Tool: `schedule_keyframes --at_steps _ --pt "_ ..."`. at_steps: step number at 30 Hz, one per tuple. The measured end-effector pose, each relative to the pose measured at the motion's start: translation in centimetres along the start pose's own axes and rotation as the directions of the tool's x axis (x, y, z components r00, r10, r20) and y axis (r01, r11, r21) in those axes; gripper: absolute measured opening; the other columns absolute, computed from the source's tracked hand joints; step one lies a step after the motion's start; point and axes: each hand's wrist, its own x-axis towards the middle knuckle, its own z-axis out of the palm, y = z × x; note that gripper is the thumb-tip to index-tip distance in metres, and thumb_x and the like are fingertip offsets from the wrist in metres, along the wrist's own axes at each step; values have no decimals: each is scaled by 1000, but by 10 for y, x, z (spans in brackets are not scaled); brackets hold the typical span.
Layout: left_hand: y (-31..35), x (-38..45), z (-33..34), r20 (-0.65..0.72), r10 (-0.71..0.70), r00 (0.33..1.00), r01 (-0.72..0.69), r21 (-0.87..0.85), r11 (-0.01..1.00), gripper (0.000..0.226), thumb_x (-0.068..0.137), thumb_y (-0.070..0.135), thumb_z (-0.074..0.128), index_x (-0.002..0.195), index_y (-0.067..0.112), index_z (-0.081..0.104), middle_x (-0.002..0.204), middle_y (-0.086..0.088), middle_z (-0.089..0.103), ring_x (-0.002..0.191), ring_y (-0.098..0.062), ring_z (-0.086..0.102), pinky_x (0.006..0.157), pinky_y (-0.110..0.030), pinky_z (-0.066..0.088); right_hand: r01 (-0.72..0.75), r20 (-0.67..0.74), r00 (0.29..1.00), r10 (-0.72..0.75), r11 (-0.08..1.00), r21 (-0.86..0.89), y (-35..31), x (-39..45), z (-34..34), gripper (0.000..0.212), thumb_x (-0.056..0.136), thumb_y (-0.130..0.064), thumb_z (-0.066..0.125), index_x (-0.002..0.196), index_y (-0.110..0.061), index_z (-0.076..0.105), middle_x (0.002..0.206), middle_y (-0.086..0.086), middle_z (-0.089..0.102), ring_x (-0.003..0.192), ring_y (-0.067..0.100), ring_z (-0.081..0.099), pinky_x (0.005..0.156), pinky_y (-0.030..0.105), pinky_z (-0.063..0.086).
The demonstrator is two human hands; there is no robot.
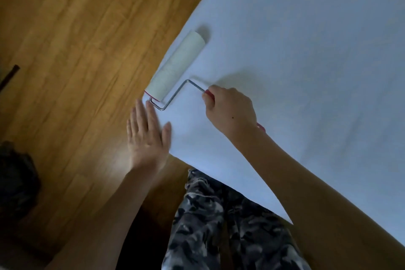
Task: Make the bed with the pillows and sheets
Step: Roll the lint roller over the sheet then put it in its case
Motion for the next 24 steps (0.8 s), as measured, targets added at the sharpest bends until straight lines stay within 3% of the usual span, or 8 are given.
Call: schedule_keyframes --at_steps 4,7,9,13,17,21,24 --pt "-2 0 3 0 9 1000 -9 -27 1000 69 102 48 16 154 4 7 160 -24 6 147 -40 10 119 -51 14 -28 8 1000 28 999 -39 25 -24 0 29 101 -37 36 101 -17 58 62 -5 37 64 25 40 63 30 29" --pt "-3 0 6 -9 6 1000 -6 -43 999 69 102 49 17 154 4 9 160 -24 7 147 -42 12 119 -52 16 -50 74 996 57 994 -92 60 -57 -6 29 101 -38 37 102 -17 57 71 3 57 70 32 55 63 32 36" --pt "-3 0 7 -3 1 1000 -1 -52 999 69 102 50 14 154 5 7 160 -22 4 147 -40 9 120 -51 14 -66 106 991 80 989 -130 89 -87 -8 27 99 -36 39 100 -16 58 70 4 60 68 31 59 61 32 39" --pt "-3 -1 8 -14 -1 1000 0 -75 997 69 102 49 17 154 6 3 160 -22 2 148 -39 7 120 -49 12 -151 131 975 179 968 -202 150 -147 -13 22 95 -31 48 87 -15 61 54 -7 48 47 18 41 47 24 27" --pt "-1 -2 6 -27 9 1000 -11 -72 997 68 103 47 19 154 5 6 160 -24 6 147 -41 10 119 -52 15 -276 145 939 313 933 -231 187 -193 -16 16 93 -29 54 85 -17 61 52 -8 53 43 16 42 45 22 28" --pt "10 -7 3 -72 -23 997 18 -71 997 66 102 46 18 155 8 7 161 -19 3 149 -37 1 120 -55 4 -252 112 955 274 951 -180 191 -195 -12 24 96 -29 47 79 -18 61 49 -12 44 39 17 47 42 14 18" --pt "27 -15 7 -111 73 991 -80 -62 995 65 101 43 22 155 10 10 162 -15 3 149 -32 -3 119 -53 -3 -174 89 978 186 976 -128 191 -186 -7 31 91 -39 39 78 -20 60 52 -9 54 39 15 53 41 12 13"
